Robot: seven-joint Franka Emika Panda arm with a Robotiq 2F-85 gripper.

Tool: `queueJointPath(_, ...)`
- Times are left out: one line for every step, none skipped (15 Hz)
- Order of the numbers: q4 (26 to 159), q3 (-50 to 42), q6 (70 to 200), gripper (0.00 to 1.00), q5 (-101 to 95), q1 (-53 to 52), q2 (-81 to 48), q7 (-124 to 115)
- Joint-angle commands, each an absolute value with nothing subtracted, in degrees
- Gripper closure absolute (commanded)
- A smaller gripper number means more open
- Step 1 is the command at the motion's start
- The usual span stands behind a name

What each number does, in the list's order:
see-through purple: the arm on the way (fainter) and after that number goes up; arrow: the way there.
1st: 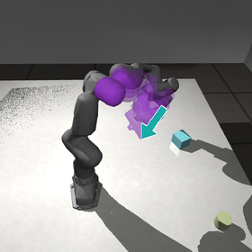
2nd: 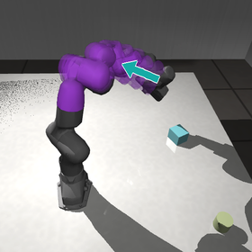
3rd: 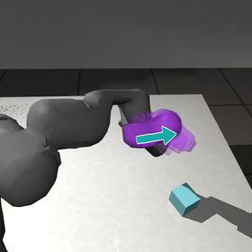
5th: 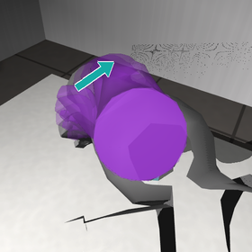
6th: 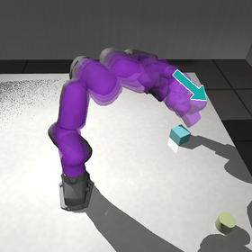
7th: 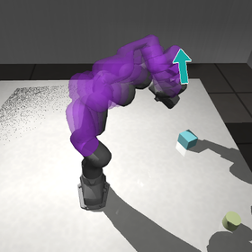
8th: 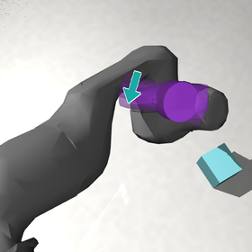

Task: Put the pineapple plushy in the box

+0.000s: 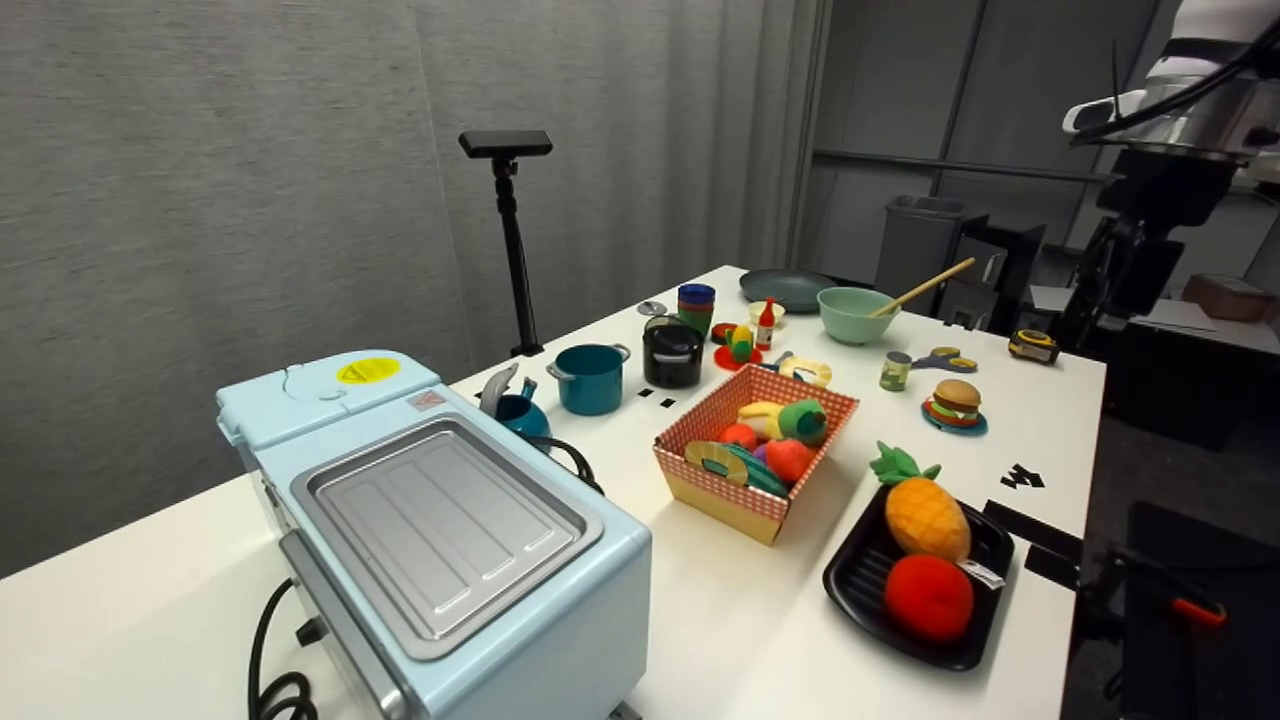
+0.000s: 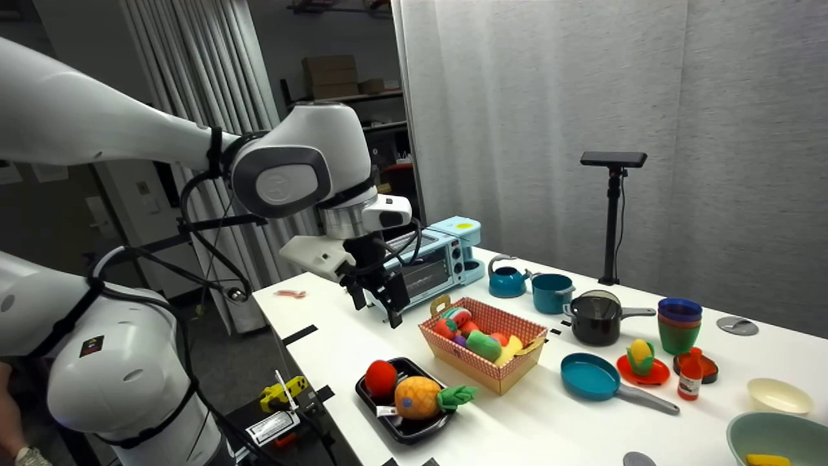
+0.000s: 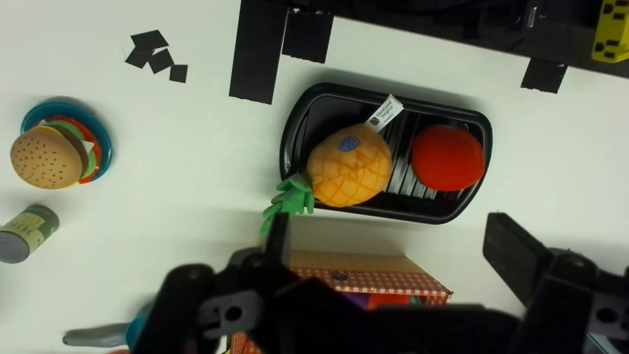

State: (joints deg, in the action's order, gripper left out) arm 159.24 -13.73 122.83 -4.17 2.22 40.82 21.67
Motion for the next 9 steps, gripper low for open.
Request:
queueJointPath(159.1,-13.3,122.7,0.0,-3.8,2.6,40.6,21.9)
queueJointPath(159.1,-13.3,122.7,0.0,-3.8,2.6,40.6,21.9)
queueJointPath(159.0,-13.2,122.9,0.0,-3.2,2.0,40.1,21.8)
queueJointPath(159.0,-12.6,123.5,0.0,-2.8,1.6,39.4,21.1)
queueJointPath(158.9,-12.3,123.8,0.0,-2.4,1.3,38.8,20.8)
queueJointPath(158.8,-11.9,124.3,0.0,-1.9,0.7,37.9,20.5)
queueJointPath(158.7,-11.3,124.9,0.0,-1.5,0.3,37.0,20.2)
queueJointPath(158.6,-10.6,125.4,0.0,-0.8,-0.1,36.1,19.5)
queueJointPath(158.6,-9.8,126.0,0.0,-0.2,-0.5,35.4,18.8)
